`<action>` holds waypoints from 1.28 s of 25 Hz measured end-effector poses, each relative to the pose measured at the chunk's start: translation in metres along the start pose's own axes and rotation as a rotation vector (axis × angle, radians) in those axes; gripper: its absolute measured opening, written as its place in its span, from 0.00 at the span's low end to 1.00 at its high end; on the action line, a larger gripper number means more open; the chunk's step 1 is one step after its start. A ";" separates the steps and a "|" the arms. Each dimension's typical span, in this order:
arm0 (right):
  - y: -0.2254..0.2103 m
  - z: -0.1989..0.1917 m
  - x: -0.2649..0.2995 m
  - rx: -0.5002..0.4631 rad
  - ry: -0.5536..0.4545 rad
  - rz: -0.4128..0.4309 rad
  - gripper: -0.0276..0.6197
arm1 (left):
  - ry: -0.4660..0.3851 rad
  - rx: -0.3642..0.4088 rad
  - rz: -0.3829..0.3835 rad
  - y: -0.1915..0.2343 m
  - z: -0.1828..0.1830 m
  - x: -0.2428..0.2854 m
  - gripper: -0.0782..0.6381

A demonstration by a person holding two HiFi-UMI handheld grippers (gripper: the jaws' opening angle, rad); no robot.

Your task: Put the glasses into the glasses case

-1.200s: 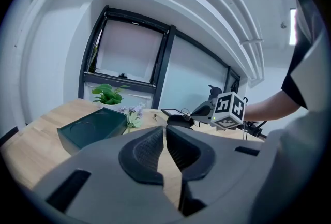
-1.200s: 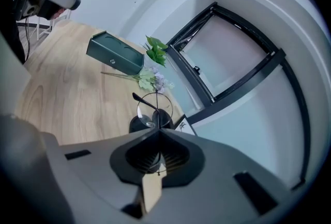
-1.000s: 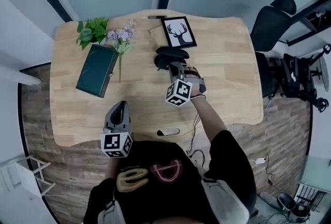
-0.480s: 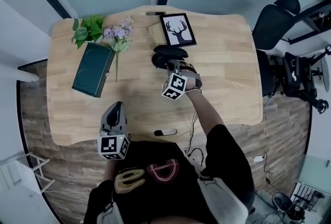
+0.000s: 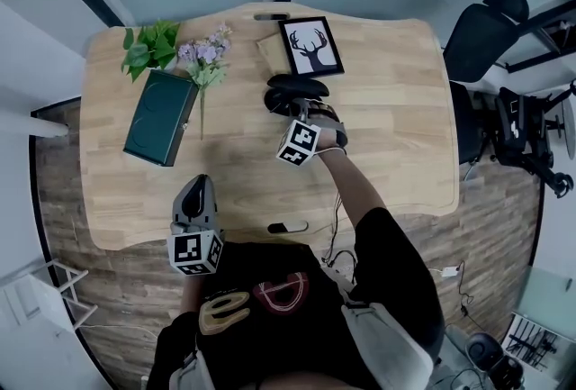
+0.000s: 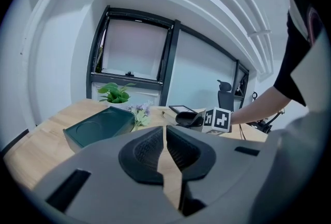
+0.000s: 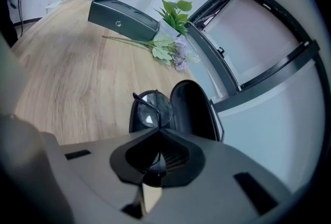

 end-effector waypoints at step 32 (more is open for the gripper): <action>-0.001 -0.005 0.013 -0.003 0.004 -0.027 0.15 | 0.063 -0.002 0.051 0.012 -0.020 0.000 0.15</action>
Point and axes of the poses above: the fingertips, and each gripper's own axes: x forward along the fingers, y to its left, z out of its top, the point moved 3 cm from there along -x, backward along the fingers, and after that the axes turned 3 degrees about -z, right-handed, at the moved point
